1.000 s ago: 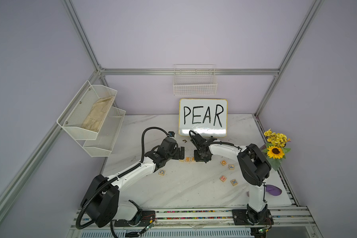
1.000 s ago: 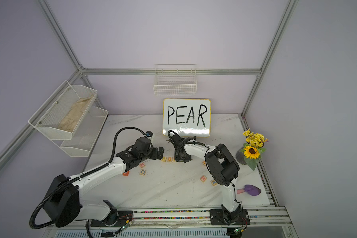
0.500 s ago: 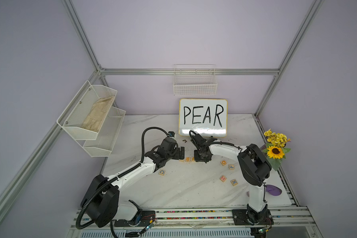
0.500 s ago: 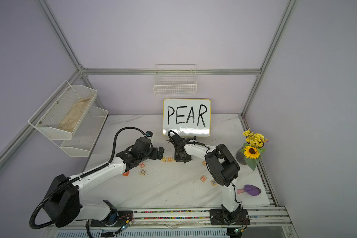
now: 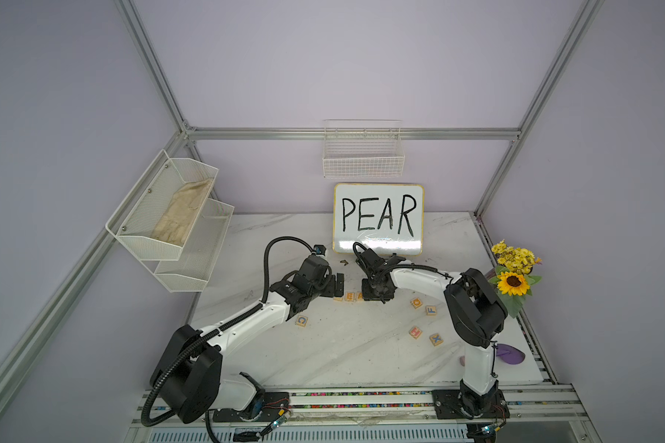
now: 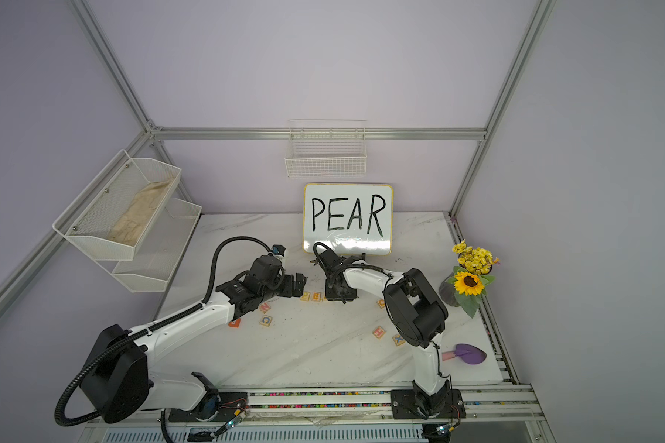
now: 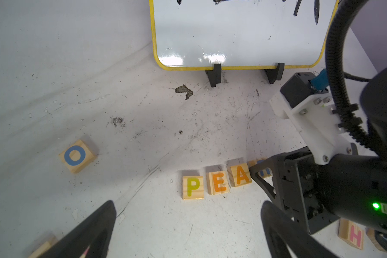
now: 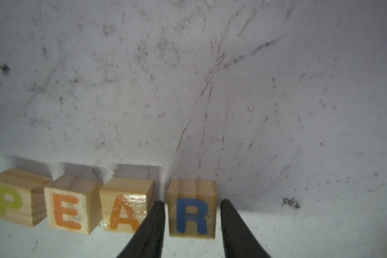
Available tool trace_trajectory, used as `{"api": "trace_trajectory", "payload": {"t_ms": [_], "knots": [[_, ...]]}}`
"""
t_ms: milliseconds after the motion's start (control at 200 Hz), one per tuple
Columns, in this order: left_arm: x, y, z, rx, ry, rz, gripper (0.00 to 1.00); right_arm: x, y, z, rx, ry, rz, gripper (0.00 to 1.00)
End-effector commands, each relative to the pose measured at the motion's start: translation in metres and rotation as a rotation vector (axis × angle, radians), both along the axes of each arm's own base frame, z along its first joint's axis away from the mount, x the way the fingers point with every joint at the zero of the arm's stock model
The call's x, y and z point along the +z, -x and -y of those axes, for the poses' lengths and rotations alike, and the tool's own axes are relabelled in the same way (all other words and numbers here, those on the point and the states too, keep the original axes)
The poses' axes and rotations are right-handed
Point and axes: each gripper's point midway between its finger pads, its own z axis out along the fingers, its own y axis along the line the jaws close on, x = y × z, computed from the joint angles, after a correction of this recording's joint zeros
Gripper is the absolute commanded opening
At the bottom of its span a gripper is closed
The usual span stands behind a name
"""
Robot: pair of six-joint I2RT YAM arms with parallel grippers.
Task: Spell the uppercase word “pear” with letter blocks
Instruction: Place the letter block at the center of the board.
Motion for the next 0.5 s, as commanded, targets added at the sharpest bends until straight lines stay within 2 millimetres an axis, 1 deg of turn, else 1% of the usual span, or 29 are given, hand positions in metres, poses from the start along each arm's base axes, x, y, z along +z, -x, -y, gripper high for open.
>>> {"api": "trace_trajectory", "payload": {"t_ms": [0, 175, 360, 450, 495], "knots": [[0.041, -0.016, 0.01, 0.009, 0.078, 0.081, 1.0, 0.013, -0.001, 0.004, -0.023, -0.01, 0.026, 0.45], [0.041, -0.017, 0.01, 0.008, 0.078, 0.084, 1.0, 0.019, -0.003, 0.003, -0.023, -0.019, 0.038, 0.5], [0.041, -0.017, 0.01, 0.008, 0.079, 0.085, 1.0, 0.028, -0.006, 0.001, -0.025, -0.032, 0.056, 0.51], [0.043, -0.018, 0.01, 0.007, 0.078, 0.089, 1.0, 0.039, -0.009, 0.0, -0.031, -0.044, 0.076, 0.53], [0.043, -0.018, 0.011, 0.005, 0.076, 0.095, 1.0, 0.048, -0.013, 0.001, -0.033, -0.04, 0.104, 0.54]]}}
